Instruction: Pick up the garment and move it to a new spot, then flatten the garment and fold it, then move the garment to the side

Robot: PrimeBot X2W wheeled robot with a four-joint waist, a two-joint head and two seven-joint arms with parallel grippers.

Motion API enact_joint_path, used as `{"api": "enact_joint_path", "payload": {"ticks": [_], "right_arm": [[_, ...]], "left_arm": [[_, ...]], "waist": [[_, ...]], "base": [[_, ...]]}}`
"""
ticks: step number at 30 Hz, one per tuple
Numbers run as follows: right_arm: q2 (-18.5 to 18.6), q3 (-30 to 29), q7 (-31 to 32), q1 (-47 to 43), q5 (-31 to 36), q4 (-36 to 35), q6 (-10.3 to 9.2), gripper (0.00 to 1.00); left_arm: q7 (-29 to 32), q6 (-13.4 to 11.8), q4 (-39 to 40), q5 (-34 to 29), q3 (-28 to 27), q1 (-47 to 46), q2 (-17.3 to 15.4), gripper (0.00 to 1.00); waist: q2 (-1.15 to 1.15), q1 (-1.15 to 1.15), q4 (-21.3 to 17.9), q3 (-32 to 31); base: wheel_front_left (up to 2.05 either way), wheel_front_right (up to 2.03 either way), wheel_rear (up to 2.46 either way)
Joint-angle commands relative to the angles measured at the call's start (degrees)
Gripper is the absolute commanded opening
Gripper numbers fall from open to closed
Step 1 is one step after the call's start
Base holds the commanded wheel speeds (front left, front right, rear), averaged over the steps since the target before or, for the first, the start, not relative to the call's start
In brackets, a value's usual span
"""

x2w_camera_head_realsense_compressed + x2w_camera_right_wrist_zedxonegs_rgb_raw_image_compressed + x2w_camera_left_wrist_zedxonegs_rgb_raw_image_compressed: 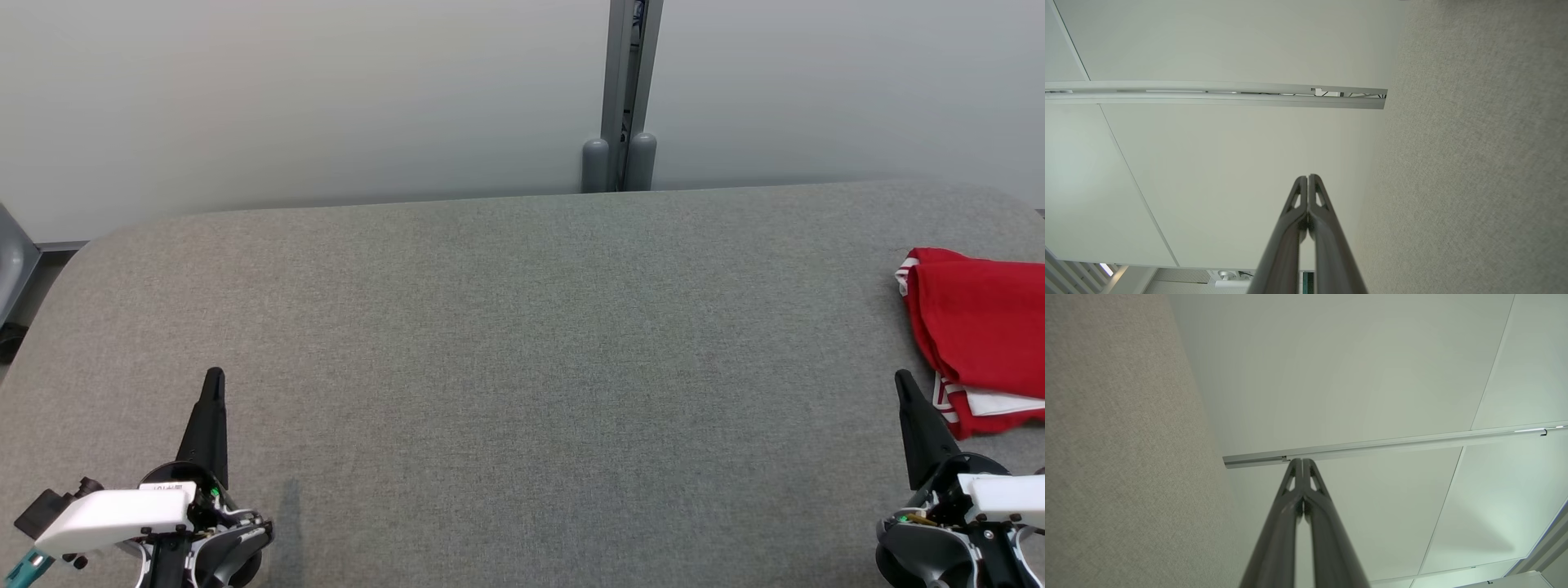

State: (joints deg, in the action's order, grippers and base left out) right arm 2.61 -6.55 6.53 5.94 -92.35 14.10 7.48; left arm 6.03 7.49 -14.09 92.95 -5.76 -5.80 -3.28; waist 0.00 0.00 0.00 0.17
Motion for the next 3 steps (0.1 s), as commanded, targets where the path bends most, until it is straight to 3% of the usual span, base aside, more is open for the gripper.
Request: {"api": "enact_joint_path", "payload": {"ticks": [1, 3], "right_arm": [[0.50, -0.08, 0.20, 0.49, -0.13, -0.19, 0.02, 0.00], [0.50, -0.06, 0.20, 0.49, -0.13, -0.18, 0.02, 0.00]], "left_arm": [[0.05, 0.23, 0.13, 0.10, -0.28, -0.69, -0.26, 0.00], [0.08, 0.23, 0.13, 0.07, -0.30, -0.70, -0.25, 0.00]], "waist": [[0.00, 0.00, 0.00, 0.00], [0.00, 0.00, 0.00, 0.00]], "base": [[0.00, 0.00, 0.00], [0.00, 0.00, 0.00]]}}
